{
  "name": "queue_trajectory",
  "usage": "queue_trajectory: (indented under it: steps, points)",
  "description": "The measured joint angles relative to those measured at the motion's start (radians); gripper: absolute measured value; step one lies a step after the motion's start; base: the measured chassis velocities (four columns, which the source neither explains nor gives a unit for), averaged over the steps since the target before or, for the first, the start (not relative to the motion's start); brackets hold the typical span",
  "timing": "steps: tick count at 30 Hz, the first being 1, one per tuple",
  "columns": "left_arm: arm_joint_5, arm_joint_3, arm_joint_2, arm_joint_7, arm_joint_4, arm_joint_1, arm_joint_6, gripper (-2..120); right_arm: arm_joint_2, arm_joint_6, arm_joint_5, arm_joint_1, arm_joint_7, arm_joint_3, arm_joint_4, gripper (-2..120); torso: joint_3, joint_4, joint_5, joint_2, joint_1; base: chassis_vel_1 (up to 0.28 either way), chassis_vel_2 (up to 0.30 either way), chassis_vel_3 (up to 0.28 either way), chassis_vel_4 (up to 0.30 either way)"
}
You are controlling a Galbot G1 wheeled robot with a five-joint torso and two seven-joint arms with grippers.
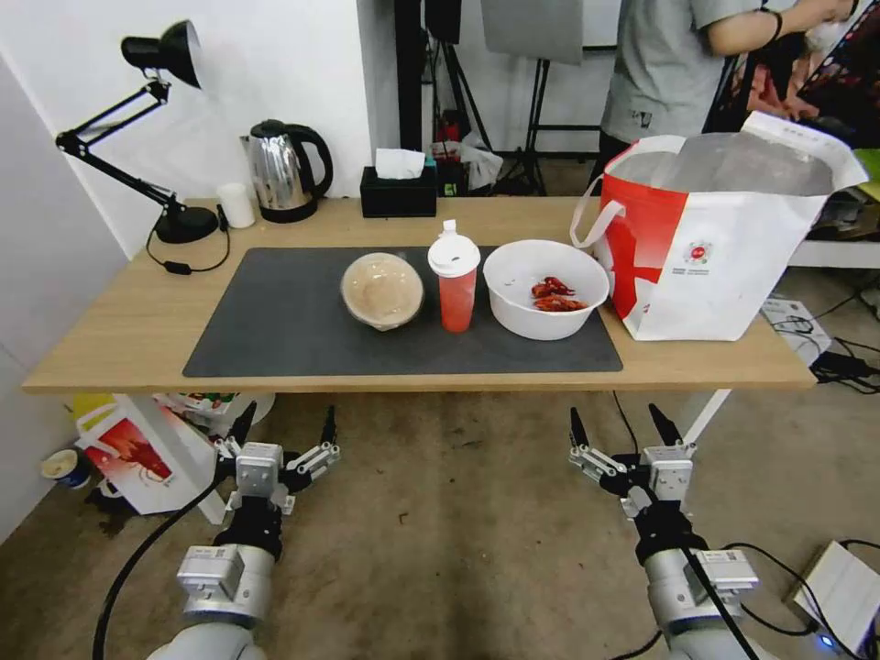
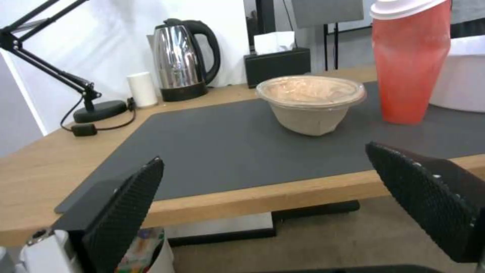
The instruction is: Pick up the trash from the table and place it into the takeout bag.
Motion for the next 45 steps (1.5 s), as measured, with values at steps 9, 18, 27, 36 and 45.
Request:
queue_trajectory:
  steps: [9,18,27,36,45]
  points:
    - [0.0,0.0,0.0,0.0,0.0,0.0,0.0,100,0.0,0.0,0.0,0.0,0.0,0.0,0.0,100,0.0,0.0,0.0,0.0,0.0,0.0,0.0,0.0,0.0]
    - [0.0,0.0,0.0,0.0,0.0,0.0,0.0,100,0.0,0.0,0.0,0.0,0.0,0.0,0.0,100,0.0,0.0,0.0,0.0,0.0,0.0,0.0,0.0,0.0]
    - [0.0,0.0,0.0,0.0,0.0,0.0,0.0,100,-0.01,0.045,-0.019,0.006,0.037,-0.017,-0.028,100,0.0,0.0,0.0,0.0,0.0,0.0,0.0,0.0,0.0]
    - [0.0,0.0,0.0,0.0,0.0,0.0,0.0,100,-0.059,0.279,-0.126,0.04,0.226,-0.106,-0.174,100,0.0,0.0,0.0,0.0,0.0,0.0,0.0,0.0,0.0]
    - [0.0,0.0,0.0,0.0,0.0,0.0,0.0,100,-0.109,0.519,-0.236,0.075,0.42,-0.196,-0.322,100,0.0,0.0,0.0,0.0,0.0,0.0,0.0,0.0,0.0]
